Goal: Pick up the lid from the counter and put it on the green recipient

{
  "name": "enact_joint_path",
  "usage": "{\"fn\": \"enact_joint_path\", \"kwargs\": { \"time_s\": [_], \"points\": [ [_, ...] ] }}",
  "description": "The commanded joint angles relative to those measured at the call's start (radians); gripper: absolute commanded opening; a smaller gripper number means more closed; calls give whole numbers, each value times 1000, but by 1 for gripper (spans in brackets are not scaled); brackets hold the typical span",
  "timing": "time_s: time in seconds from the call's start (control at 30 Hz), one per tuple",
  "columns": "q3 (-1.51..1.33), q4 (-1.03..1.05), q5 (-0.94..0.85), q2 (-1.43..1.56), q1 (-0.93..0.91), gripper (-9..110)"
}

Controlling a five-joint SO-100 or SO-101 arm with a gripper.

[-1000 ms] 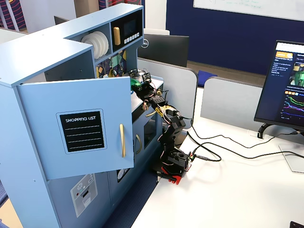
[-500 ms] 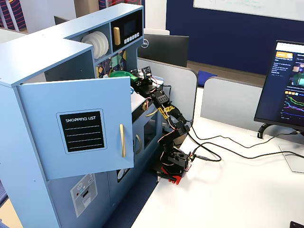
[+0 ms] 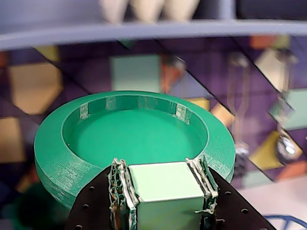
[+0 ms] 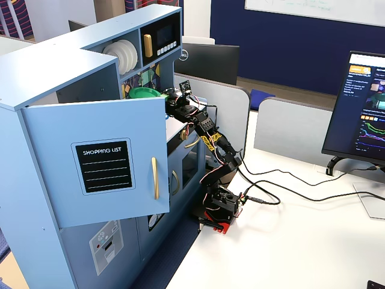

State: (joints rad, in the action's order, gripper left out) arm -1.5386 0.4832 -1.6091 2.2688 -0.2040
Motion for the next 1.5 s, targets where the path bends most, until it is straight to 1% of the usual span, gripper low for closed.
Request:
{"fn": "enact_joint_path", "kwargs": {
  "time_s": [0.0, 0.37, 0.7, 1.47],
  "points": [
    [84, 2, 15, -18, 34, 0],
    [153, 9, 5, -127, 92, 0],
    [169, 20, -41, -173, 144, 0],
    [146, 31, -98, -229, 164, 0]
  ]
}}
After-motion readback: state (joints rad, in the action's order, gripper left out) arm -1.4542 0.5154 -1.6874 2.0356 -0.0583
